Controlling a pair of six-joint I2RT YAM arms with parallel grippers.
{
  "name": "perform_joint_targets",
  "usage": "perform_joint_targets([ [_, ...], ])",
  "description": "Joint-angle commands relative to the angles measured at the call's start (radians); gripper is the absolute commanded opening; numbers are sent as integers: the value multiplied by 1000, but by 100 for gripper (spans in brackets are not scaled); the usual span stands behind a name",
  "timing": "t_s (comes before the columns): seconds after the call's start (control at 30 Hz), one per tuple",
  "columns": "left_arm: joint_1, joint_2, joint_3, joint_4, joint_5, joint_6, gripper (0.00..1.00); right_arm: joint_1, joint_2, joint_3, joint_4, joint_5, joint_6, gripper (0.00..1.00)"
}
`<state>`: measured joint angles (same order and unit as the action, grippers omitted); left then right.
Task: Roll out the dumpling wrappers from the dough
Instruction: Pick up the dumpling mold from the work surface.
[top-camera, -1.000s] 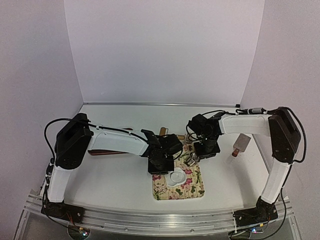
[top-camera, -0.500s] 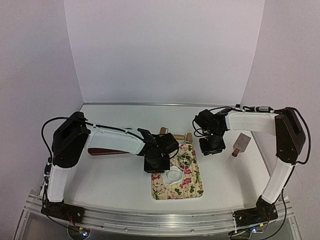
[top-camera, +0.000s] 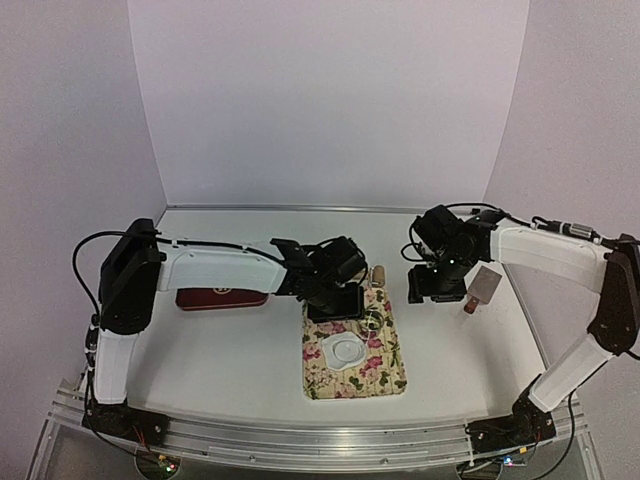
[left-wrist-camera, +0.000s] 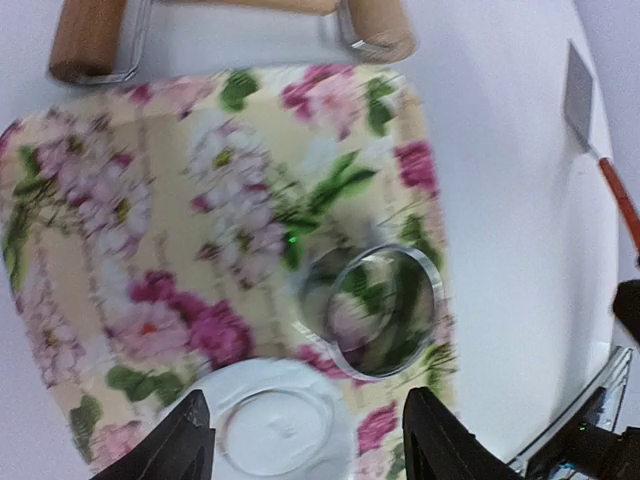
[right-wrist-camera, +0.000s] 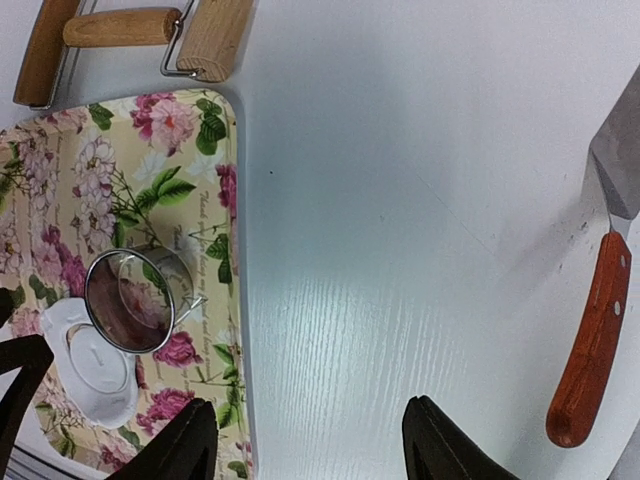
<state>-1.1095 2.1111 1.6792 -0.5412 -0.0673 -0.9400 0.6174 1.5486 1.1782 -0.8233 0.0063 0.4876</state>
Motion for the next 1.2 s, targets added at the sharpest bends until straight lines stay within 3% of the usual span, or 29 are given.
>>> perform_joint_targets([
  [0.0,5,90,150,17,26,54,64,-22,-64,-35,-21,1,23,52],
  [0.2,15,208,293,-132,-1,34,62,-44,-106,-42,-38,-4,11,53],
  [0.47,23,270,344,-175,-7,25,55,-61,-116,-40,-45,-34,-13,53],
  [0.53,25,282,353,-177,-4,29,49,-63,-112,-37,-46,-39,-18,53],
  [0.77,30,264,363,-197,-43,30,2,-66,-98,-24,-46,-52,-31,53],
  [0.9,30,144,264,-168,-116,-5,0,-66,-78,-12,-40,-81,-58,53],
  [1.03,30,-60,46,-91,-150,-95,0,-67,-54,-22,-11,-146,-87,54],
  [1.17,30,-217,-152,-105,-152,-204,0,-66,-56,-53,28,-223,-96,62],
])
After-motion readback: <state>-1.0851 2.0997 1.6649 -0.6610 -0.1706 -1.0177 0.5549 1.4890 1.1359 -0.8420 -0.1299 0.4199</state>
